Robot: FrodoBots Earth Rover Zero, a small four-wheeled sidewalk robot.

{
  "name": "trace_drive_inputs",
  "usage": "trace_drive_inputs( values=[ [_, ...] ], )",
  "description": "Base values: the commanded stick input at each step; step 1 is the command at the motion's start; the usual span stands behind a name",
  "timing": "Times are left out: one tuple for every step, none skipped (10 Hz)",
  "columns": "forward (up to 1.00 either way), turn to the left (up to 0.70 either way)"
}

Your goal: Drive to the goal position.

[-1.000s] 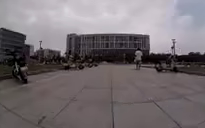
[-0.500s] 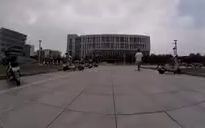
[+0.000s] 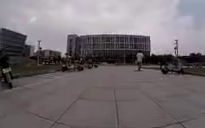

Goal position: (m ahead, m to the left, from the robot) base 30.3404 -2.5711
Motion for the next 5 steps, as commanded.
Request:
trace_drive_inputs(
  values=[
    [0.70,-0.14],
    [0.70,-0.14],
    [0.70,-0.14],
    [0.70,-0.14],
    [0.70,-0.14]
  ],
)
